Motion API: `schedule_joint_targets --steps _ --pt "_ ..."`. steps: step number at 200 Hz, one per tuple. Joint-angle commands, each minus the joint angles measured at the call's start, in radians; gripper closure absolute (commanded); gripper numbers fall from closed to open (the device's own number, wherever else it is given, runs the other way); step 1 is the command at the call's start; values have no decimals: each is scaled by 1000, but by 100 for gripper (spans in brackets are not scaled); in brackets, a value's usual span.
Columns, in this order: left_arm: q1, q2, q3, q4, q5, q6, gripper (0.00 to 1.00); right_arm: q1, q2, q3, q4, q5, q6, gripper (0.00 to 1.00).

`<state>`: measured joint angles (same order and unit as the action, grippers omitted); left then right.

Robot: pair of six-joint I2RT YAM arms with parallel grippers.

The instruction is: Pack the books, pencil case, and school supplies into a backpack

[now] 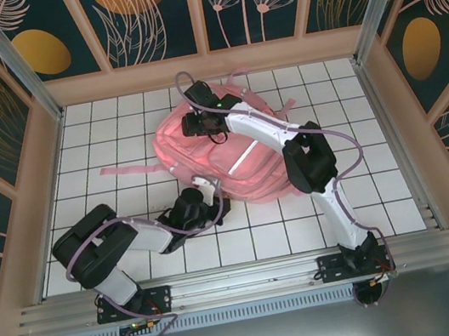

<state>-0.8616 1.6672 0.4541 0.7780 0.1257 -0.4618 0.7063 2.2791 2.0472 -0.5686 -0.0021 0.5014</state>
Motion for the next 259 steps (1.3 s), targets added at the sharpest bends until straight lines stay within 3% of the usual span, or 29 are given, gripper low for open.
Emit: schedule_joint_targets --steps 1,23,39,84,97,119,142,161,203,226,259 --pt "-59 56 117 -24 100 7 99 -12 94 -18 18 -64 50 44" --pt "-109 118 174 -56 123 30 100 -22 89 -18 16 -84 47 43" --pt "-115 120 156 -52 106 30 100 -28 48 -39 20 -66 15 36" --pt "-113 13 52 -107 16 95 100 -89 -152 -133 46 -31 -118 20" --pt "-113 -12 36 -126 4 108 100 -112 -161 -116 33 -11 -147 14" --pt "-111 -84 3 -175 -31 132 100 -152 -118 -24 -28 10 -202 12" --pt "-63 -206 -63 -216 -40 127 100 -154 -67 87 -100 58 -263 9" --pt "9 -318 -131 -226 -21 100 100 -154 -76 118 -140 23 -287 10" --pt "91 -500 -222 -287 -138 -39 100 -148 -318 -250 -23 -116 -170 20" --pt "134 -623 -301 -304 -190 -141 100 -132 -468 -480 27 -158 -110 20" --pt "214 -695 -307 -385 -183 -183 100 -88 -635 -700 40 -257 -33 19"
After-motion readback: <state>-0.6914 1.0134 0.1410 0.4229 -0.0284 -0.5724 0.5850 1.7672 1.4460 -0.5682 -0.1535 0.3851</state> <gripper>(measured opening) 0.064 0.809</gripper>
